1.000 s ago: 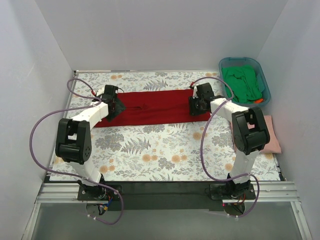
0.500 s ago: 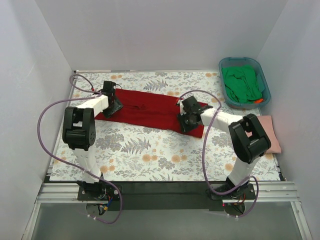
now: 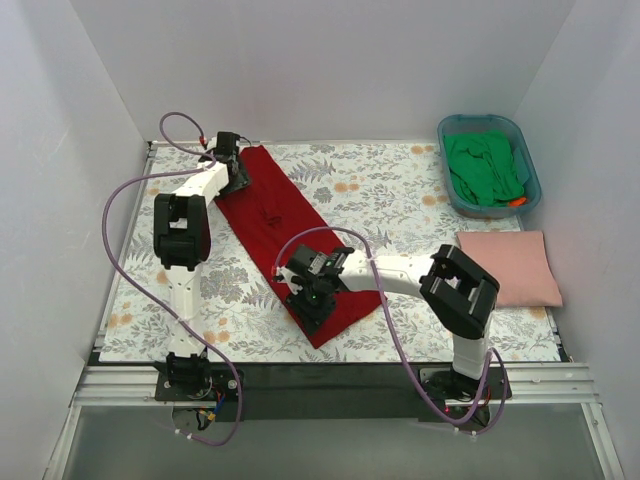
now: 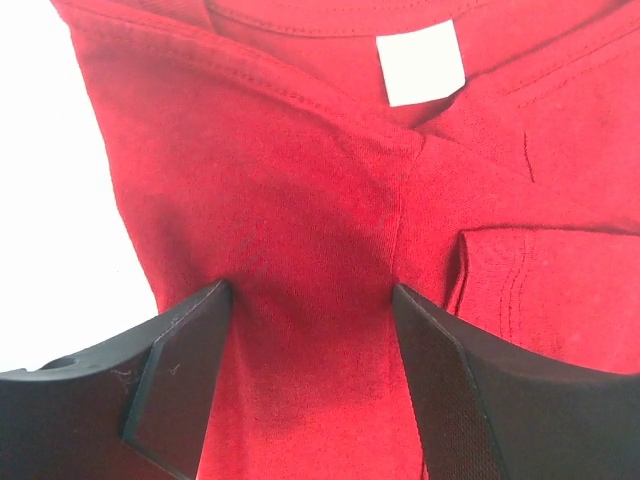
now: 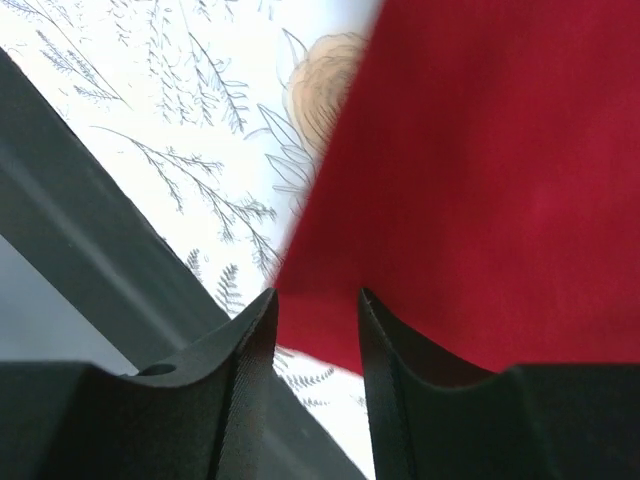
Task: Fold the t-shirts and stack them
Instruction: Fold the tshirt
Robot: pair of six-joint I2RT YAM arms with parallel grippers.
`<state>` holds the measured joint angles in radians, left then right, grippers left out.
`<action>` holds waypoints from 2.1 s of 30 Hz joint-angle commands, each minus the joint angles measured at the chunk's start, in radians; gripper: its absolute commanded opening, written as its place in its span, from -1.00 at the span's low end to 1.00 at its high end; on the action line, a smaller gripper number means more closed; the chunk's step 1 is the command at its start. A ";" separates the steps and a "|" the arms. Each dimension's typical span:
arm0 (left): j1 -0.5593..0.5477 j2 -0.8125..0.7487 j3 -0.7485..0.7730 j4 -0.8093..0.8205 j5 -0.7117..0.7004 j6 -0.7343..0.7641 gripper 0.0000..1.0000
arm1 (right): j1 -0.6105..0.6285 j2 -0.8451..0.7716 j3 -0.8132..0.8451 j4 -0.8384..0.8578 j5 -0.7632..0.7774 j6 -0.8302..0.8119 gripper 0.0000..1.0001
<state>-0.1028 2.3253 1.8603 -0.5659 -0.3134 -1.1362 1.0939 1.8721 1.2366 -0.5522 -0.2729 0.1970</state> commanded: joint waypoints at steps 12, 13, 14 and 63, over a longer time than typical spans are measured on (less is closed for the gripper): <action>-0.064 -0.165 0.008 0.087 -0.001 0.027 0.54 | -0.121 -0.232 -0.061 -0.109 0.225 -0.039 0.03; -0.083 -0.185 -0.004 0.086 -0.019 0.021 0.54 | -0.127 -0.234 -0.081 -0.107 0.221 -0.045 0.04; -0.090 -0.205 -0.035 0.083 -0.047 0.009 0.54 | -0.132 -0.232 -0.089 -0.109 0.218 -0.057 0.04; -0.359 0.000 0.189 0.095 0.158 -0.083 0.67 | -0.077 -0.221 -0.043 -0.020 0.202 0.047 0.10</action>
<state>-0.4564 2.4496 2.0541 -0.4412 -0.2020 -1.1942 1.0229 1.7489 1.1416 -0.5472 -0.1688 0.2157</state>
